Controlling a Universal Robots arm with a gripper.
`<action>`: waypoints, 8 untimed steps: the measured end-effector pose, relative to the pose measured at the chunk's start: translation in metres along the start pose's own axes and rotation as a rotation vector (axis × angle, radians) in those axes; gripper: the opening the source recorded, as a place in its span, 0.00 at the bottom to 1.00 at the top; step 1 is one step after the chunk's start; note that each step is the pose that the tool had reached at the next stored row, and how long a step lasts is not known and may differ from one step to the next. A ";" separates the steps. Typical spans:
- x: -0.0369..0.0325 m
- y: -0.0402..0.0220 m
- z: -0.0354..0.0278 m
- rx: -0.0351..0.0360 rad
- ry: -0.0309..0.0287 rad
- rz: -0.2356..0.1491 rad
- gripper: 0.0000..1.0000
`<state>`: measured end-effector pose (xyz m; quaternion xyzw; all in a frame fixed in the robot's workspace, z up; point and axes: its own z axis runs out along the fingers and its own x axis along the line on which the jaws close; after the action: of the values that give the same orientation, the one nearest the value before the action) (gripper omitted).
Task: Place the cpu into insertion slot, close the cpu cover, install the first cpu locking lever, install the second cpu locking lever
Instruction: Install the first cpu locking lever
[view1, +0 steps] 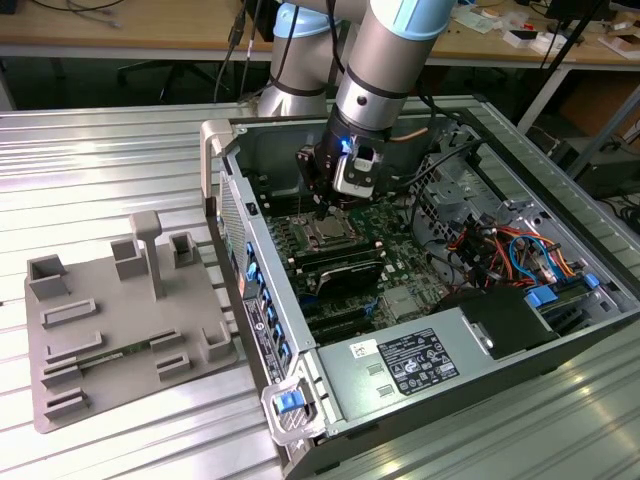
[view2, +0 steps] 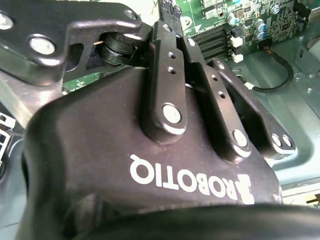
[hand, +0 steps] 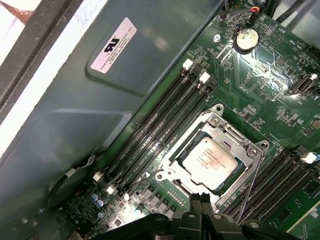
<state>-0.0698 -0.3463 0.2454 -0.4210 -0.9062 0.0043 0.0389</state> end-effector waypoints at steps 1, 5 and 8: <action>0.0000 0.0000 0.0000 0.0001 -0.0001 -0.002 0.11; 0.0000 0.0000 0.0000 0.0020 -0.0012 -0.029 0.11; 0.0000 0.0000 0.0000 0.0022 -0.0013 -0.035 0.11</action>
<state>-0.0698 -0.3463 0.2454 -0.4052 -0.9134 0.0049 0.0388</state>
